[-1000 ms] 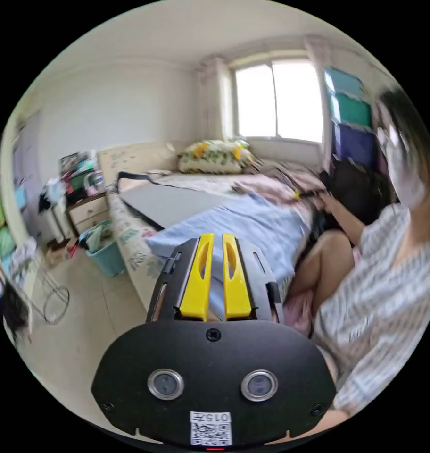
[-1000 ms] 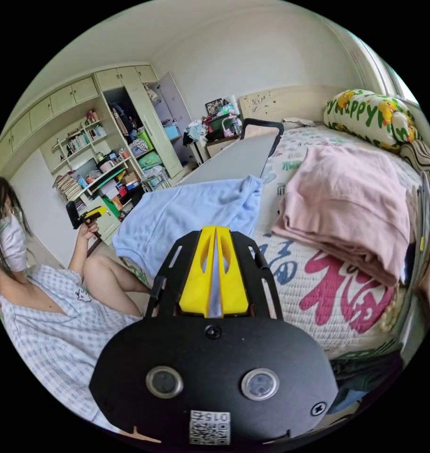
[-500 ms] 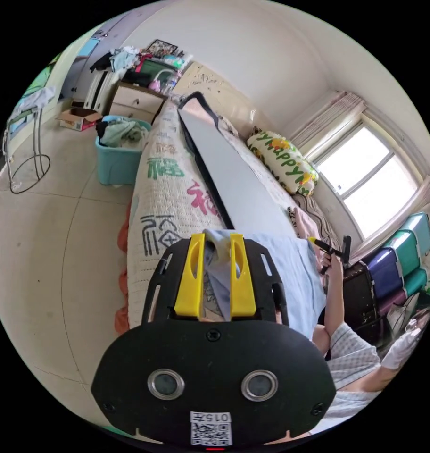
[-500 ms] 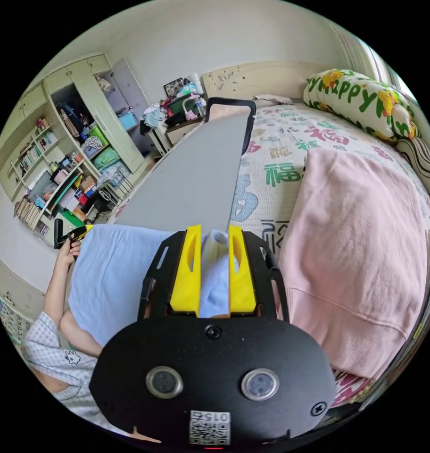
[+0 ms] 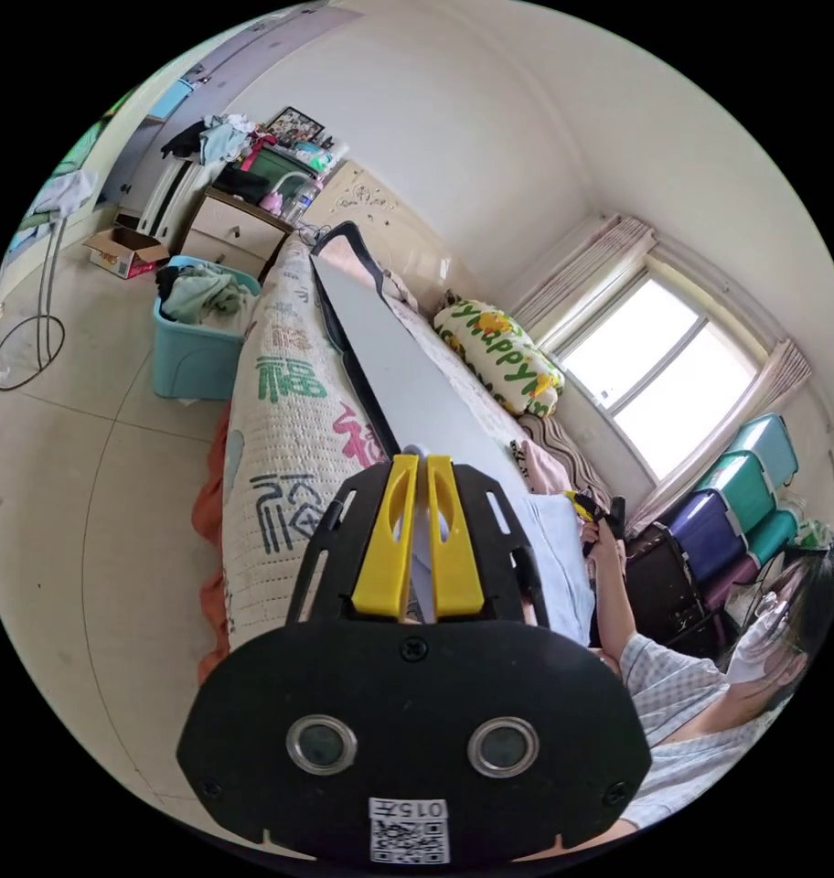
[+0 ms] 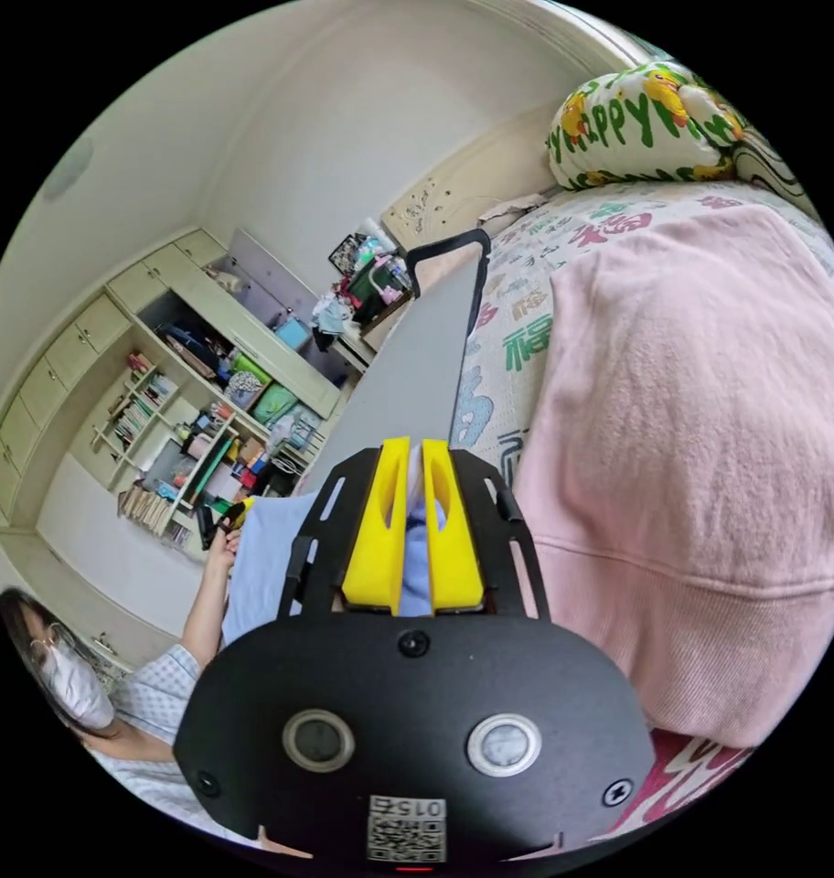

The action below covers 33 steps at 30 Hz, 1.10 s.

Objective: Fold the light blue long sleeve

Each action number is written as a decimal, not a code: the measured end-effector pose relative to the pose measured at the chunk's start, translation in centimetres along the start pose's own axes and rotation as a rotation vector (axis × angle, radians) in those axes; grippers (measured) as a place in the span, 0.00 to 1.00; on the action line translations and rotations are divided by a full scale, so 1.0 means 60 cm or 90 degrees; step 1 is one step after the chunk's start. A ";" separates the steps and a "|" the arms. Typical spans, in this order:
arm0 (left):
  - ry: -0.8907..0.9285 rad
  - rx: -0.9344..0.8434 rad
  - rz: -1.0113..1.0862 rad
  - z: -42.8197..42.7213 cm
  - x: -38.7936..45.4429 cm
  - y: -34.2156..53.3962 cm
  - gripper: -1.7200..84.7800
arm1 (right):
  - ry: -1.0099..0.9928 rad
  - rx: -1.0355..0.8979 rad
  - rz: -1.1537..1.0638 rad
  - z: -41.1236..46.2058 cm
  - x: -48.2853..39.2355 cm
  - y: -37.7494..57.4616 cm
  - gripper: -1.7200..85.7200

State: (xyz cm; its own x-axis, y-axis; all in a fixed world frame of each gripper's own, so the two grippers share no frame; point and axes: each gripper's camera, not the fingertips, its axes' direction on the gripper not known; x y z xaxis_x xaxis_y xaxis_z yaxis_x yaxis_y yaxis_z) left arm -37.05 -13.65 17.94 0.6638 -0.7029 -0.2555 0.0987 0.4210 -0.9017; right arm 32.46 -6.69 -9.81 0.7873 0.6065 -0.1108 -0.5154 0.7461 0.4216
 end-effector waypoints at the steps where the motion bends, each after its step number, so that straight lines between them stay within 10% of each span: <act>1: -0.008 -0.003 0.002 0.001 0.002 0.000 0.02 | 0.026 -0.005 -0.001 0.007 -0.001 0.003 0.06; 10: -0.069 -0.093 0.017 0.023 0.014 0.001 0.03 | 0.207 -0.050 -0.060 0.025 -0.033 0.019 0.05; 18: -0.120 -0.049 0.100 -0.034 0.117 -0.002 0.03 | 0.093 -0.086 -0.147 0.009 -0.088 0.055 0.08; 33: -0.012 -0.368 0.610 0.064 0.525 0.309 0.10 | -0.051 -0.267 -0.570 0.052 -0.359 0.442 0.12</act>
State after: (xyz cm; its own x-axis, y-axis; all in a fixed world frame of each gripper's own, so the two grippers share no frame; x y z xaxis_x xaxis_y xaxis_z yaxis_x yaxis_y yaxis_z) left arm -11.43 -25.77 -5.49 0.2929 -0.2204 -0.9304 -0.8158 0.4499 -0.3634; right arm 2.87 -0.84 6.55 0.9573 -0.2369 -0.1655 0.2145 0.9663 -0.1423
